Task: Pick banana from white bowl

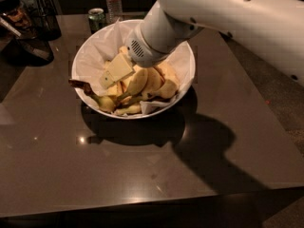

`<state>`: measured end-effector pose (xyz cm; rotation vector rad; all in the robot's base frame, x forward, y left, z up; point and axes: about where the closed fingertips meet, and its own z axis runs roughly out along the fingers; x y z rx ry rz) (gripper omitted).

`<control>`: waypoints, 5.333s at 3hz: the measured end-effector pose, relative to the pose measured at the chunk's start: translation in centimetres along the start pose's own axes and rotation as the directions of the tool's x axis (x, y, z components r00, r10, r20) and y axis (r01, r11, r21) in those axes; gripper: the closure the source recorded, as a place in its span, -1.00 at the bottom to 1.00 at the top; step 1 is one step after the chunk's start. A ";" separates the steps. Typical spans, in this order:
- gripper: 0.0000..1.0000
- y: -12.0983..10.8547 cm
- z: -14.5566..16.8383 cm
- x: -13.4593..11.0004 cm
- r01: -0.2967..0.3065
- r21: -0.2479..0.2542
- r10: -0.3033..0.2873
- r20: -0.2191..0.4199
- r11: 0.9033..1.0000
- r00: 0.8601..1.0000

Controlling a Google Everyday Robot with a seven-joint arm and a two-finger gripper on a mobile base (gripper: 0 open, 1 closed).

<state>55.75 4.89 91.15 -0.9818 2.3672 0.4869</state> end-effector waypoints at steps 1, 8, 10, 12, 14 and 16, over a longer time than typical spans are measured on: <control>-0.68 -0.1 1.4 0.6 -0.024 0.089 0.026 -0.027 0.996 0.999; 1.00 -6.0 -8.1 -0.1 -0.178 -0.056 0.185 0.439 0.982 0.879; 1.00 -0.8 -16.1 -0.2 0.087 -0.252 0.079 0.579 0.964 0.811; 1.00 5.7 -20.0 0.8 0.470 -0.258 -0.222 0.629 0.844 0.745; 1.00 8.5 -18.1 1.8 0.548 -0.437 -0.220 0.603 0.713 0.767; 1.00 9.1 -16.8 2.5 0.524 -0.529 -0.176 0.572 0.667 0.801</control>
Offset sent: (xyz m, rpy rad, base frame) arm 0.0157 -0.0020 -0.0417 -0.1624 -0.0604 -0.2036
